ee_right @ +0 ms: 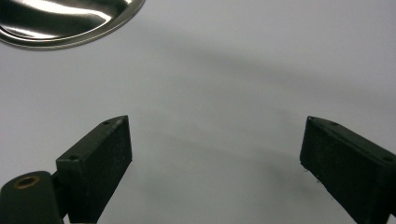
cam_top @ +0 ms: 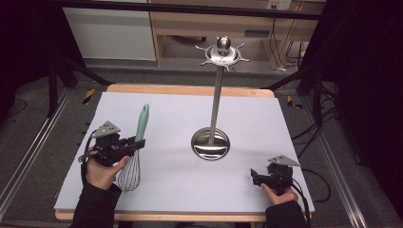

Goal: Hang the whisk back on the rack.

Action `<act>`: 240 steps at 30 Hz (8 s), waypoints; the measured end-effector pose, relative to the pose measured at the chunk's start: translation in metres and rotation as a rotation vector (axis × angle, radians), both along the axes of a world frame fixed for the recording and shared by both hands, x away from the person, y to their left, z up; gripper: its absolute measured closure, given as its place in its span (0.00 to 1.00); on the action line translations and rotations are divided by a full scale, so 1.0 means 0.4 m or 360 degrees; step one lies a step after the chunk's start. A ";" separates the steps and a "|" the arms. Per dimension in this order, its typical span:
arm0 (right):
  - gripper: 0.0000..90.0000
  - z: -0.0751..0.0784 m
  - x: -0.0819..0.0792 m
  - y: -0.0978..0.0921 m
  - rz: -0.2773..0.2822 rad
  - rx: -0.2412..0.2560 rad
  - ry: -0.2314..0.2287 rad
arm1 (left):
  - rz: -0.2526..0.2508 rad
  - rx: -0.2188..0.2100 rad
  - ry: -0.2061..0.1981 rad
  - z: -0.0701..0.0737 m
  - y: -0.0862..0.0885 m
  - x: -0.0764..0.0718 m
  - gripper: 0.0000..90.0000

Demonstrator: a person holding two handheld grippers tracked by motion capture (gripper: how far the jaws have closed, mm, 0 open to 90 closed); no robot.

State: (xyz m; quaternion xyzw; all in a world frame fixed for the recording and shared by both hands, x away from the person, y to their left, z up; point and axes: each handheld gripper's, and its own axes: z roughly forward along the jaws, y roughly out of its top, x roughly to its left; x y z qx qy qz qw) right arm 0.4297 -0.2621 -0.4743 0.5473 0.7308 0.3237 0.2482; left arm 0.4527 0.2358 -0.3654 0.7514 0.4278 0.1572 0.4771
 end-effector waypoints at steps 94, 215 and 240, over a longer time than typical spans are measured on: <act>0.11 0.003 0.003 -0.003 -0.0003 0.0011 -0.0016 | -0.0298 -0.0037 -0.0469 0.285 -0.258 0.036 0.76; 0.10 0.005 0.003 -0.001 0.0003 0.0017 -0.0022 | -0.0299 -0.0002 -0.0427 0.245 -0.361 0.118 0.44; 0.10 -0.001 0.001 -0.002 -0.0008 -0.0004 -0.0010 | -0.0282 0.0053 -0.0345 0.081 -0.249 0.053 0.36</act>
